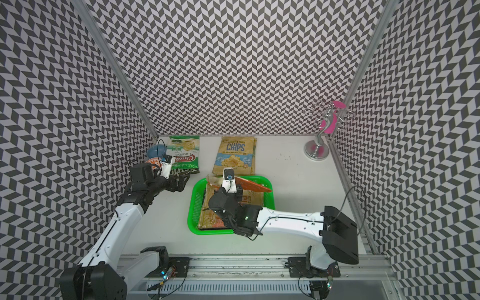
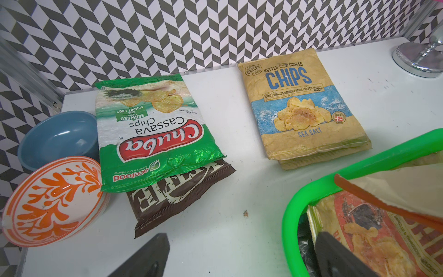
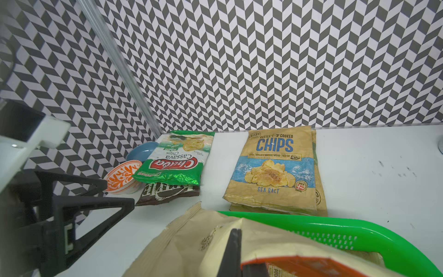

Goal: Put the potato chips into the basket
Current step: Place the potato chip in the basket.

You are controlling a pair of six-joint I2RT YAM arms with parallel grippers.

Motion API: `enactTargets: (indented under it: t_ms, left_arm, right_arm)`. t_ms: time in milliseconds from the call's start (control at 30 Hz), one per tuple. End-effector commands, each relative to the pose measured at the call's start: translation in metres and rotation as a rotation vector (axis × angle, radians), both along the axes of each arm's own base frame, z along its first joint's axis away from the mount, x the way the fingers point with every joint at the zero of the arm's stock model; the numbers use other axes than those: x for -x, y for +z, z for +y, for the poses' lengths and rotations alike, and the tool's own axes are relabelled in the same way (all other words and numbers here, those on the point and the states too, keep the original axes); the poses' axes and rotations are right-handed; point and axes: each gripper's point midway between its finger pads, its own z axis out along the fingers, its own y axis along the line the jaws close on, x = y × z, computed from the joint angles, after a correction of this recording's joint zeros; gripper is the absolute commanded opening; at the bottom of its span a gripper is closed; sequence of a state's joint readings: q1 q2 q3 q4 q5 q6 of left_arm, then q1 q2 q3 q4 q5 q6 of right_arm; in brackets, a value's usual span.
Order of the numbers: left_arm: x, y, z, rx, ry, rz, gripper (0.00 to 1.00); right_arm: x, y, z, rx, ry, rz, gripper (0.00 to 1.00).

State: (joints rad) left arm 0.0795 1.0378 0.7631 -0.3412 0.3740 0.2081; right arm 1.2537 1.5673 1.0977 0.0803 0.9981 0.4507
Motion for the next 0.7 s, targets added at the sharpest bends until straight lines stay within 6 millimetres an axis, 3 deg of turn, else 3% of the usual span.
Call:
enactTargets:
  t_ms: [0,267,500,667]
  left_arm:
    - [-0.001,0.012,0.004,-0.004,0.018,-0.044,0.99]
    - [-0.001,0.011,0.005,-0.005,0.021,-0.042,0.99]
    - [-0.001,0.012,0.004,-0.003,0.018,-0.043,0.99]
    - [-0.001,0.012,0.004,-0.001,0.016,-0.042,0.99]
  right_arm:
    - [-0.007,0.027,0.01,-0.063,-0.014,-0.057,0.0]
    - [-0.005,0.018,0.024,-0.032,0.071,-0.049,0.0]
    - [-0.009,-0.006,0.021,0.039,0.068,-0.031,0.0]
    - [-0.015,-0.007,0.017,0.114,0.074,-0.063,0.0]
